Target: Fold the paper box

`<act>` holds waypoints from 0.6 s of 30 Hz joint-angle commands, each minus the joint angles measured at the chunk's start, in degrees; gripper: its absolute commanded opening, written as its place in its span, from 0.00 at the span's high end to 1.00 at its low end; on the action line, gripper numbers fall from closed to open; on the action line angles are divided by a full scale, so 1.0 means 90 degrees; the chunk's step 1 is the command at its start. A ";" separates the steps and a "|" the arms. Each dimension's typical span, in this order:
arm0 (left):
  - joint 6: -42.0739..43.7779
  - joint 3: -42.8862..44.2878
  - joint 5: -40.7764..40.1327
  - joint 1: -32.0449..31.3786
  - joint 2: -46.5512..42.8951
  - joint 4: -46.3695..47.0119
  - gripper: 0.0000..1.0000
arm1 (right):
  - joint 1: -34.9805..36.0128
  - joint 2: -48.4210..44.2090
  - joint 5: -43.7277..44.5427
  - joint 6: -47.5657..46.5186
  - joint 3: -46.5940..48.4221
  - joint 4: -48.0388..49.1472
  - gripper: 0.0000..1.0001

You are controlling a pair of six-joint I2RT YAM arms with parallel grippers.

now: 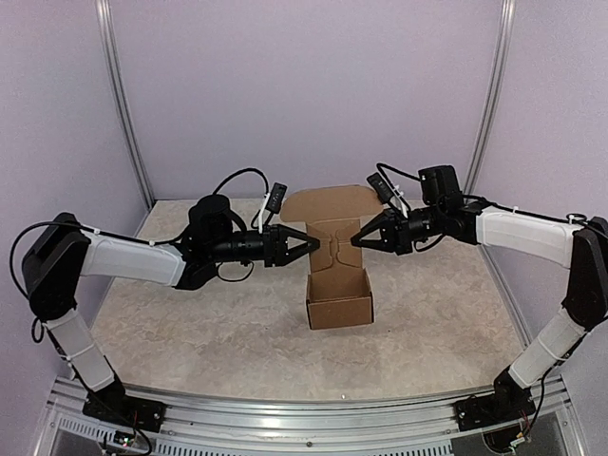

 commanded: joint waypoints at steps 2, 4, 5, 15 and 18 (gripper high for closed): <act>0.0786 -0.0490 -0.1321 0.0057 -0.1055 -0.1250 0.54 | 0.0096 -0.0134 0.0612 -0.0552 -0.0094 -0.0483 1.00; 0.1034 -0.0562 -0.1511 0.0083 -0.1398 -0.1434 0.50 | 0.0103 -0.0115 0.0643 -0.0599 -0.0105 -0.0535 1.00; 0.1140 -0.0553 -0.1502 0.0093 -0.1576 -0.1508 0.49 | 0.0099 -0.0097 0.0666 -0.0594 -0.0114 -0.0537 1.00; 0.1476 0.0011 -0.1246 0.0175 -0.1571 -0.2084 0.69 | 0.0098 -0.0046 0.0585 -0.0598 -0.0056 -0.0619 1.00; 0.1423 0.0127 -0.1157 0.0205 -0.1428 -0.2173 0.84 | 0.0097 -0.0095 0.0611 -0.0606 -0.0073 -0.0629 1.00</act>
